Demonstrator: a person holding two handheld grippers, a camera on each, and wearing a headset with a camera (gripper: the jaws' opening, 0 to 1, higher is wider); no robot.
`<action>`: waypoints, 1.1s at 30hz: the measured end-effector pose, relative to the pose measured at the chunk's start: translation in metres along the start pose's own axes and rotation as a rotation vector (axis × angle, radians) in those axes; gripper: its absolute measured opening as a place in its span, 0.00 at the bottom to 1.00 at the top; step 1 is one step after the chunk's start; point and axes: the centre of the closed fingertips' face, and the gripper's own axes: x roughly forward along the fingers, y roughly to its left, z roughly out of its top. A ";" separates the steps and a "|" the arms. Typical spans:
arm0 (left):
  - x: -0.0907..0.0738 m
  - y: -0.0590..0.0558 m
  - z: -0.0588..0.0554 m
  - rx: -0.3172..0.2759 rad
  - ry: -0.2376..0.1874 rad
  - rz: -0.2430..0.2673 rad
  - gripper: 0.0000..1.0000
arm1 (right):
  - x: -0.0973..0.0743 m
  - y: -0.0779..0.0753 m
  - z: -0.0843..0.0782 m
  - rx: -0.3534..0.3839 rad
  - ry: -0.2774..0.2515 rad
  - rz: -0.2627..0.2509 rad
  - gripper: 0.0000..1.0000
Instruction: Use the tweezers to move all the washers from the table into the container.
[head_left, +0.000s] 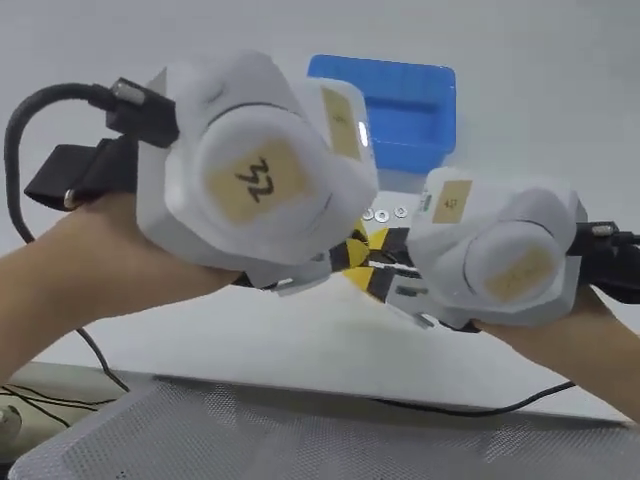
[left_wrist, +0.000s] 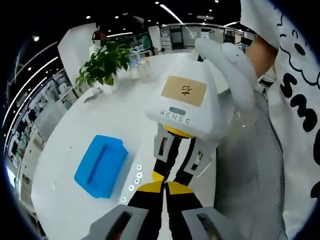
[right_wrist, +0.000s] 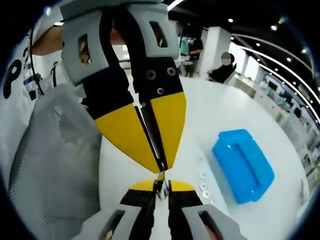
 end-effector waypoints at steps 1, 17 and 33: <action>0.001 0.004 0.001 -0.014 -0.014 0.031 0.00 | 0.000 -0.001 -0.001 0.006 0.002 -0.009 0.04; -0.053 0.027 -0.097 -0.750 -0.206 0.536 0.63 | -0.005 -0.015 0.002 0.247 -0.085 -0.032 0.04; -0.063 0.034 -0.096 -0.677 -0.251 0.687 0.89 | 0.017 -0.077 0.048 0.325 -0.213 -0.071 0.04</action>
